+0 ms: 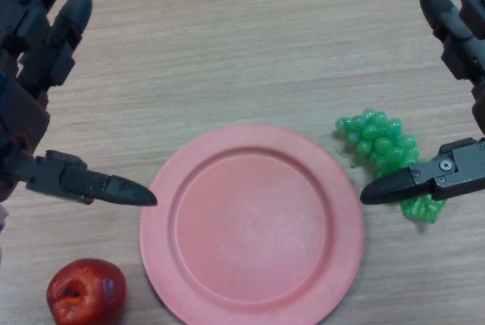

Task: Pick up the green grapes and place it on the plate

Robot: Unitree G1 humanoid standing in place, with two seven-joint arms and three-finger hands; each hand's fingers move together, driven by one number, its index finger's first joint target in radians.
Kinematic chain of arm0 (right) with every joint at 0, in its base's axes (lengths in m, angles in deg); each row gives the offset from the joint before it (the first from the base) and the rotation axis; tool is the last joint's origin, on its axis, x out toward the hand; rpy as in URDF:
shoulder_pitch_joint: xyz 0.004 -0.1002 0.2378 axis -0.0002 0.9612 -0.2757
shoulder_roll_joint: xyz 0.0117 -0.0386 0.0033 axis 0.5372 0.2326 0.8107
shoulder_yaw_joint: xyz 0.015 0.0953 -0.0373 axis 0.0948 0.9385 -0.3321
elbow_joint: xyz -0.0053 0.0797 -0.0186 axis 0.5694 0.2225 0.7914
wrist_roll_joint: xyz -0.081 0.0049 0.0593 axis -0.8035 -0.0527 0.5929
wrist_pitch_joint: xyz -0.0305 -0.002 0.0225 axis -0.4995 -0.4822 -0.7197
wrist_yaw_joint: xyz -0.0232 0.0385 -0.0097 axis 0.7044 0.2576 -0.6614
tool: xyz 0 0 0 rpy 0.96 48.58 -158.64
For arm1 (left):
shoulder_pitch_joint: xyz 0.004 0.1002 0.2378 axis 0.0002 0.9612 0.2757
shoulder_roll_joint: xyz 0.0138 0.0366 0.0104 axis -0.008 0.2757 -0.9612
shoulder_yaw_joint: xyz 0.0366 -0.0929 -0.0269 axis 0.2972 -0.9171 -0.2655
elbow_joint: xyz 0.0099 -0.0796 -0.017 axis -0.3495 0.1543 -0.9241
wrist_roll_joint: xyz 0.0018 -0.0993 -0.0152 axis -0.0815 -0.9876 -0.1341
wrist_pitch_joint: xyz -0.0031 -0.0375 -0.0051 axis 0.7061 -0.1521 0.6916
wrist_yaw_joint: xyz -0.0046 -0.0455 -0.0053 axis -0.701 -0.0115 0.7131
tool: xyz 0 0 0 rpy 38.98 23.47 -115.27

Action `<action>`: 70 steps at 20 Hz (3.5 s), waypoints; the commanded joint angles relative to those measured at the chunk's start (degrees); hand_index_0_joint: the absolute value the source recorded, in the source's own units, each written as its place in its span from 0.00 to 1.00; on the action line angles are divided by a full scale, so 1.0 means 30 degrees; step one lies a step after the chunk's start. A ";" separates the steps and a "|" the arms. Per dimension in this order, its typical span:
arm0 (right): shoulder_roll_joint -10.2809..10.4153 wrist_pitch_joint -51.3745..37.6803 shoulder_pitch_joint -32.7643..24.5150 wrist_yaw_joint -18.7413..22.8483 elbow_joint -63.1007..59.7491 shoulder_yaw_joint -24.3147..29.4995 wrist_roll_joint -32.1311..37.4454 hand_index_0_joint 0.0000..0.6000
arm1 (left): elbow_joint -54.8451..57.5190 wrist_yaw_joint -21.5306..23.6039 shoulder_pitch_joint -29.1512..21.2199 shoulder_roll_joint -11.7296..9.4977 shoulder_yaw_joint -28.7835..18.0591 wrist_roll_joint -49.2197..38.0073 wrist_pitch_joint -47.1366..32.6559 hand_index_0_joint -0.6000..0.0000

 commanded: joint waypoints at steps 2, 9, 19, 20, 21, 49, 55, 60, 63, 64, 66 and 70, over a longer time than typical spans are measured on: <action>-0.0187 -0.2682 -0.0462 0.0358 0.1312 0.0688 -0.0432 0.00 | 0.1366 0.0547 -0.0282 -0.0606 -0.1731 -0.0424 -0.1400 1.00; -0.0174 -0.3050 -0.0315 0.0301 0.1130 0.0714 -0.0300 0.00 | 0.1084 0.0691 -0.0211 -0.0546 -0.2016 -0.0475 -0.1983 1.00; -0.0356 -1.1811 -0.1053 0.0090 -0.9270 0.0396 -0.4439 0.00 | -0.0915 0.0808 -0.0875 -0.0827 -0.1376 0.1258 -0.3629 1.00; -0.0473 -1.2830 -0.1184 0.0184 -1.0460 0.0410 -0.4988 0.00 | -0.0966 0.0766 -0.0964 -0.0872 -0.1394 0.1251 -0.3573 1.00; -0.0660 -1.4343 -0.1442 0.0319 -1.2365 0.0457 -0.5777 0.00 | -0.1074 0.0737 -0.1102 -0.0946 -0.1446 0.1224 -0.3548 1.00; -0.1625 -1.6881 -0.6489 0.2635 -2.1609 -0.0879 -1.5193 1.00 | -0.1290 0.0962 -0.0498 -0.0744 -0.1850 0.0544 -0.4370 1.00; 0.1426 -1.0191 -0.4903 -0.2684 -1.2393 -0.4273 -1.0983 1.00 | -0.1331 0.0978 -0.0642 -0.0980 -0.2376 -0.0461 -0.4009 1.00; 0.1722 -0.5455 -0.4449 -0.1455 -0.8871 -0.8959 -0.9382 1.00 | -0.1480 0.1350 -0.0592 -0.1182 -0.2873 -0.0694 -0.4282 1.00; 0.1733 -0.4549 -0.4413 -0.0353 -0.8279 -0.9955 -1.0077 0.83 | -0.1590 0.1722 -0.0535 -0.1122 -0.2939 -0.0543 -0.4680 1.00; 0.1733 -0.4470 -0.4419 -0.0214 -0.8204 -1.0020 -1.0075 0.67 | -0.1607 0.1740 -0.0534 -0.1125 -0.2946 -0.0558 -0.4706 1.00; 0.1734 -0.3856 -0.4493 0.0347 -0.7626 -1.0344 -0.9892 0.25 | -0.1635 0.1839 -0.0549 -0.1201 -0.3023 -0.0706 -0.4714 1.00; 0.1735 -0.2449 -0.4596 0.1190 -0.5914 -1.0504 -0.8913 0.00 | -0.1289 0.1813 -0.0367 -0.1213 -0.3046 -0.0886 -0.4618 1.00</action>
